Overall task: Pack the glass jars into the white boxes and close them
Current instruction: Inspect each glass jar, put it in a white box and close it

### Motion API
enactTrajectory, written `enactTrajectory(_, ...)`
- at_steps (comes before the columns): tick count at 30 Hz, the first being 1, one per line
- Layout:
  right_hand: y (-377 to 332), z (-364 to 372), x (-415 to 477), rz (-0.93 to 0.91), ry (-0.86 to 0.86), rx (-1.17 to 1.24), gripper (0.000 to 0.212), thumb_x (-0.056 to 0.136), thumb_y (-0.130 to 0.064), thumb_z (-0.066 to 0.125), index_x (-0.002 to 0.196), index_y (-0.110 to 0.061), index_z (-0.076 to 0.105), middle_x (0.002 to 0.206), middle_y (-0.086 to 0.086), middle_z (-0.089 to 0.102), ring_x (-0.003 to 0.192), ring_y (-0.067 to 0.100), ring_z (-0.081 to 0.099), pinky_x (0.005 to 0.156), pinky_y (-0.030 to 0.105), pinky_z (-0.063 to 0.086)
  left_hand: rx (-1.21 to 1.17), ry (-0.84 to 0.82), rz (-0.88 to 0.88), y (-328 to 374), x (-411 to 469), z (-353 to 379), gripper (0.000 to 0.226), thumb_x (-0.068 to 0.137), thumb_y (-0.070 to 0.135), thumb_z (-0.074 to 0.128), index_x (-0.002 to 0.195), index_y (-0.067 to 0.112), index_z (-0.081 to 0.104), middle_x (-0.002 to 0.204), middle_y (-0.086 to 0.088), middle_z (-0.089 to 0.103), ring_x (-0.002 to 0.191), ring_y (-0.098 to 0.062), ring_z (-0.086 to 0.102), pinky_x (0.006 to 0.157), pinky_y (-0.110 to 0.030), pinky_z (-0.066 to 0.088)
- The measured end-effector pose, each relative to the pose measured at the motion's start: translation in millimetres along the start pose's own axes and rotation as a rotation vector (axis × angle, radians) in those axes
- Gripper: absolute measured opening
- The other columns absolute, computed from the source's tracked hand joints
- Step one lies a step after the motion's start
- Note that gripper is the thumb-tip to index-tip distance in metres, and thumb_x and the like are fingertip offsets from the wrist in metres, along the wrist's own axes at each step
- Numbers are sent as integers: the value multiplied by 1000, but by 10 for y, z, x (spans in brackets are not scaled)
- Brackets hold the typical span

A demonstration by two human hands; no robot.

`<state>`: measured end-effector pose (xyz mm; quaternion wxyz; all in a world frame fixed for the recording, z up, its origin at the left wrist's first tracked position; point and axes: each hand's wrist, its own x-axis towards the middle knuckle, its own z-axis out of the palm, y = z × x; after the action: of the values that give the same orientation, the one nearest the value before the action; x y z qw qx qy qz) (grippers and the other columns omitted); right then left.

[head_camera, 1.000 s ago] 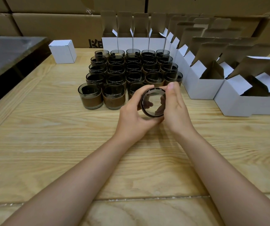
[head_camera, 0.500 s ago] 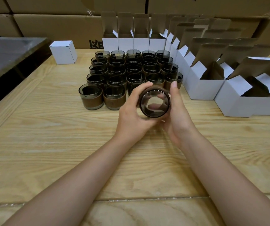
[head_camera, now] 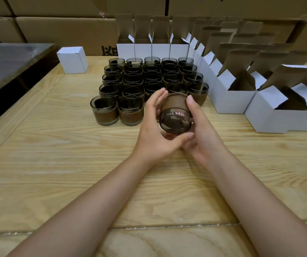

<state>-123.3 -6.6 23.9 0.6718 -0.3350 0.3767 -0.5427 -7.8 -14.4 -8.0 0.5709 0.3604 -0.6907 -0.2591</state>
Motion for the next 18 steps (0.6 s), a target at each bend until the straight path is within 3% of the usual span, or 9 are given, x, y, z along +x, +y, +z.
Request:
enactTrajectory(2, -8, -8, -1, -17, -25, -19, 40, 78, -47, 63, 100, -16, 73, 111, 15, 71, 109, 29, 66, 103, 51, 45, 3, 5, -14, 1, 3, -7, 98, 65, 27, 84, 143, 17, 25, 143, -5, 43, 135, -15, 42, 109, -42, 39)
enactTrajectory(6, 1, -6, 2, -30, -34, -50, 32, 74, -48, 62, 85, -22, 78, 101, 9, 72, 99, 23, 65, 107, 47, 38, 3, 36, -56, -12, 15, 5, 82, 66, 23, 83, 136, 27, 40, 132, 11, 50, 124, -9, 51, 103, -39, 46)
enactTrajectory(10, -43, -12, -4, -1, -47, 25, 66, 81, -61, 49, 118, -8, 65, 120, 16, 66, 115, 29, 62, 104, 44, 44, -50, 41, -71, -46, 24, 5, 81, 64, 15, 85, 132, 24, 43, 128, 14, 50, 120, -6, 53, 100, -33, 48)
enactTrajectory(13, -29, 32, -39, -21, -18, 33, 66, 74, -61, 54, 114, -10, 65, 115, 14, 68, 108, 28, 65, 104, 47, 43, -64, 46, -63, -62, 28, 8, 83, 65, 12, 85, 135, 21, 42, 132, 14, 49, 125, -6, 50, 102, -30, 46)
enactTrajectory(15, 15, 75, -57, -47, 43, 4, 67, 71, -56, 58, 118, -8, 63, 110, 14, 69, 97, 23, 65, 99, 44, 47, -80, 54, -65, -63, 32, 9, 81, 66, 11, 82, 136, 20, 41, 137, 8, 48, 130, -7, 47, 105, -33, 44)
enactTrajectory(18, 56, 119, -70, -66, 86, 40, 77, 71, -47, 63, 129, 2, 52, 114, 19, 67, 86, 18, 66, 75, 30, 54, -103, 60, -61, -55, 32, 13, 74, 68, 15, 75, 132, 26, 41, 145, 1, 46, 135, -9, 42, 109, -35, 40)
